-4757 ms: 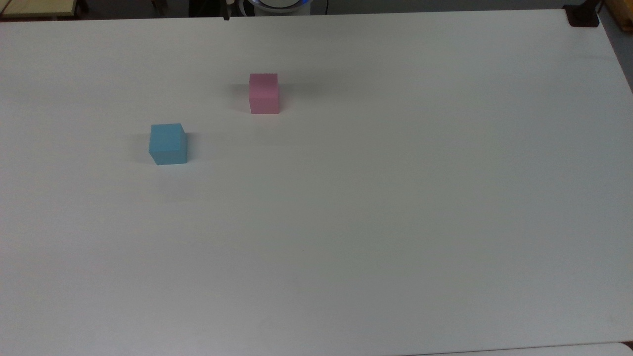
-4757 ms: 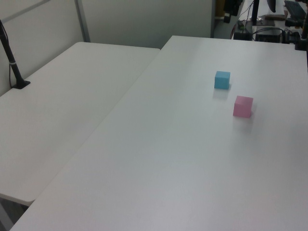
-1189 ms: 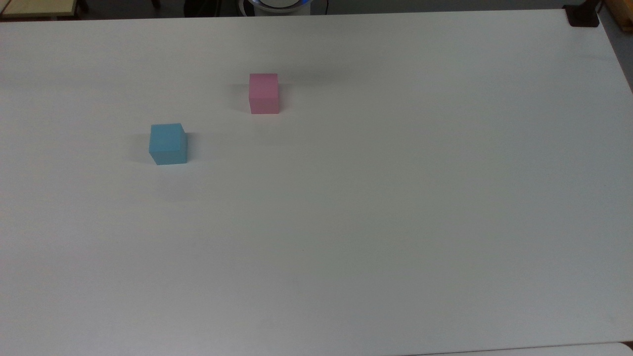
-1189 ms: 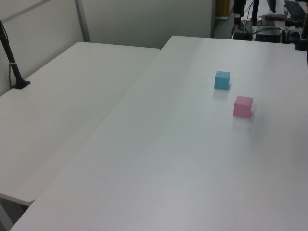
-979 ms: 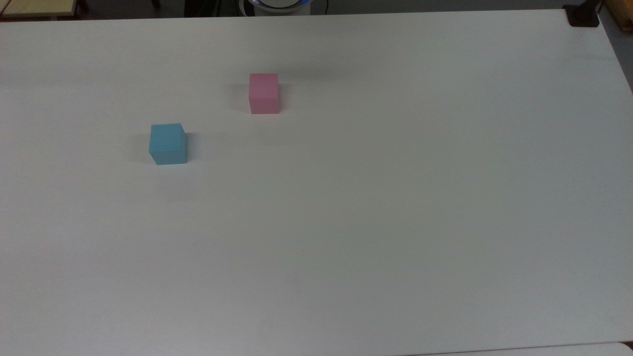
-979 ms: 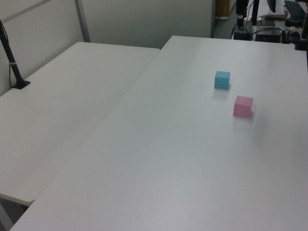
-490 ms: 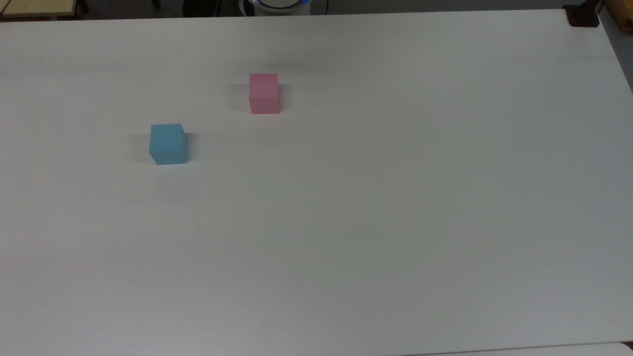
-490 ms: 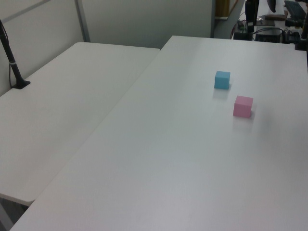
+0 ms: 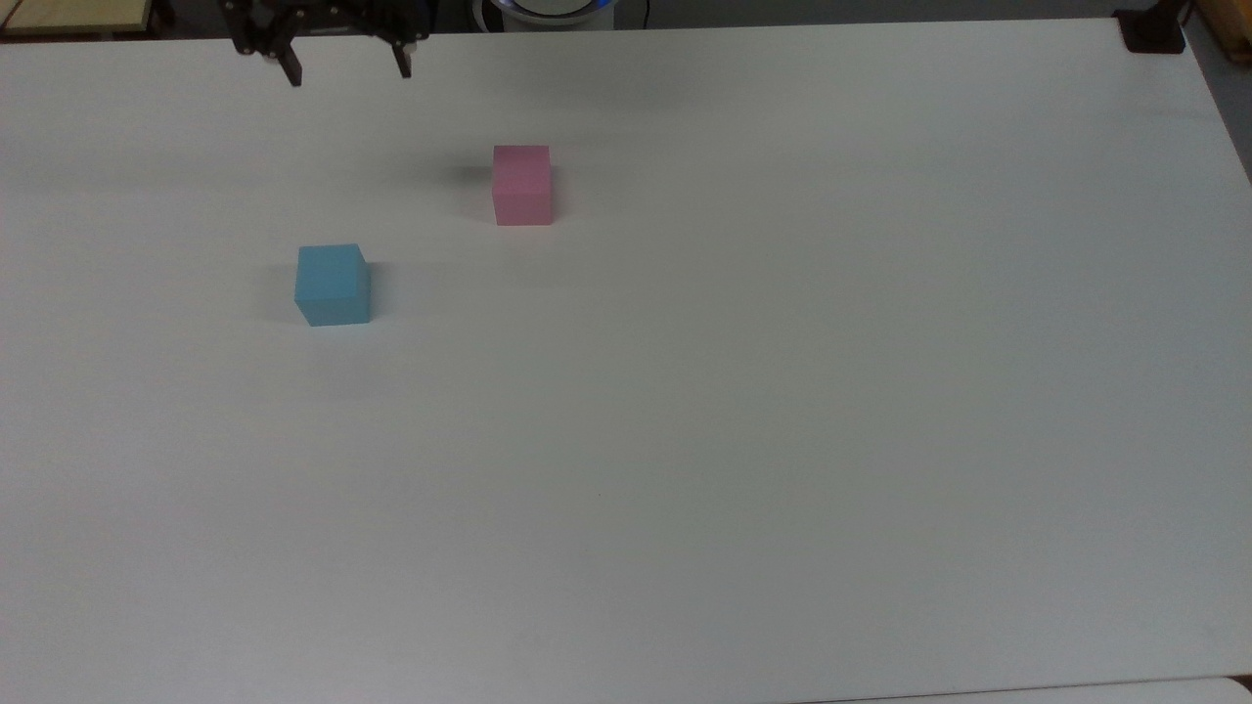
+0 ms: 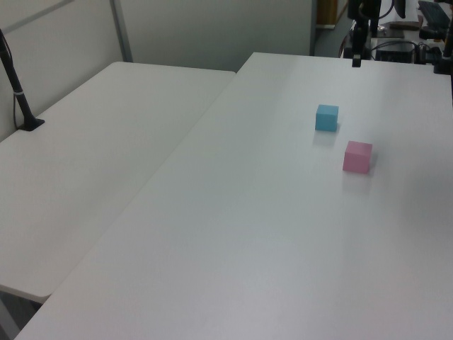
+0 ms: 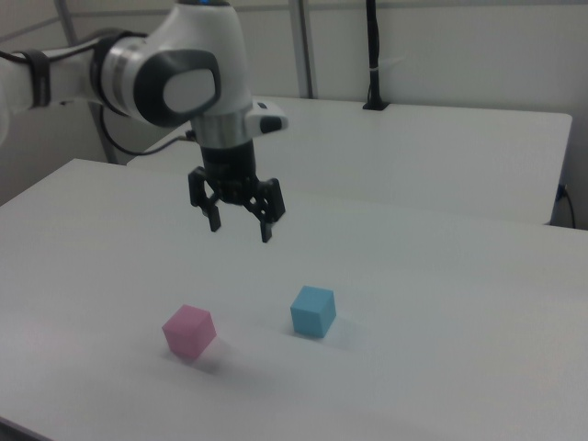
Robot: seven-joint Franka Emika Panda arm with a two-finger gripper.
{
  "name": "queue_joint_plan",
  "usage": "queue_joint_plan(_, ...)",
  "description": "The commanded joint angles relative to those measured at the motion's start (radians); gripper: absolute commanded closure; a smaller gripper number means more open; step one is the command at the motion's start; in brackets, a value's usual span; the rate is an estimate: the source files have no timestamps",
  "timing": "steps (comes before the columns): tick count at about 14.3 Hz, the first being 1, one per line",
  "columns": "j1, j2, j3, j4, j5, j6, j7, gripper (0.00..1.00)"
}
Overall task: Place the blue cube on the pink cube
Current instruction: 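Move the open gripper over the light-blue cube and lower it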
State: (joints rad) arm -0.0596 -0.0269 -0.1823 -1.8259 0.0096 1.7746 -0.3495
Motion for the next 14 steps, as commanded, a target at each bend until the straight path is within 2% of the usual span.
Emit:
queue_joint_plan(1, -0.028, 0.047, 0.003, -0.042, -0.017, 0.116, -0.057, 0.0)
queue_joint_plan(5, -0.026, 0.169, -0.003, -0.041, -0.023, 0.236, -0.054, 0.0)
queue_joint_plan(6, -0.02, 0.208, -0.003, -0.041, -0.049, 0.261, -0.045, 0.0)
queue_joint_plan(8, -0.023, 0.24, -0.003, -0.038, -0.077, 0.279, -0.043, 0.0)
queue_joint_plan(11, -0.022, 0.309, -0.003, -0.023, -0.08, 0.313, -0.029, 0.0)
queue_joint_plan(14, -0.026, 0.334, -0.002, -0.018, -0.082, 0.371, -0.016, 0.0)
